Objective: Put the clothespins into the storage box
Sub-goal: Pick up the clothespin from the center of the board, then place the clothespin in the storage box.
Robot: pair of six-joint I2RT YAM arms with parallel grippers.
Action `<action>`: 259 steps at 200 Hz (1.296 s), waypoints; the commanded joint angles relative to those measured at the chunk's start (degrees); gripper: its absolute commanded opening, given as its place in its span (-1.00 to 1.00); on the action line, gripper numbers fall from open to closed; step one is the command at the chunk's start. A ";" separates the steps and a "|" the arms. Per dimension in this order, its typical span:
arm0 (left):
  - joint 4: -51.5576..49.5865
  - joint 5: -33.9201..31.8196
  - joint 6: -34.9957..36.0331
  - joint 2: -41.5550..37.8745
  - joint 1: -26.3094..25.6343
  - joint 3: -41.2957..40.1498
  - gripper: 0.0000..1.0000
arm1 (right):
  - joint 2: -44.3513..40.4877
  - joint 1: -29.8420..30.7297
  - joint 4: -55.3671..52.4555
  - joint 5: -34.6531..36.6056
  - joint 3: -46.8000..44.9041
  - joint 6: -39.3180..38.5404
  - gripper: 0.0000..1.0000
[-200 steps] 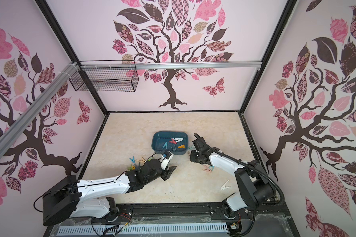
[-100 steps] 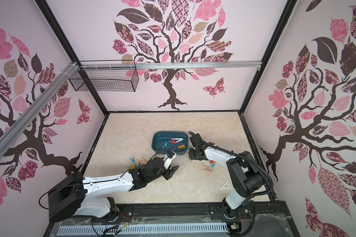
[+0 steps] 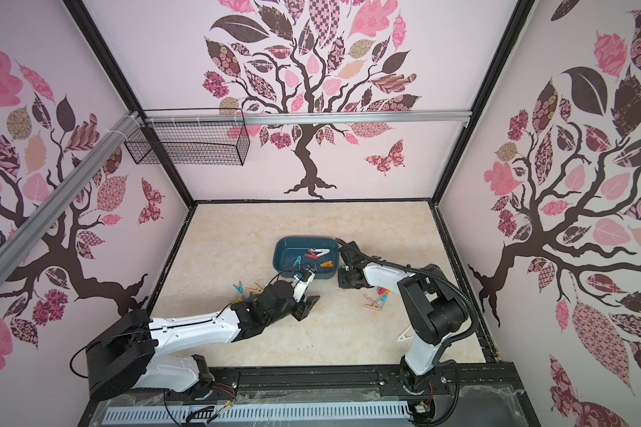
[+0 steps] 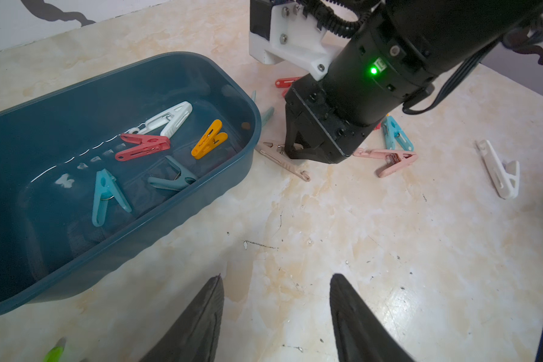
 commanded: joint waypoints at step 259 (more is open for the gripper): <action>0.41 3.78 -3.00 -5.43 4.62 -4.27 0.20 | -7.95 -2.49 -5.31 0.11 9.28 11.54 -0.21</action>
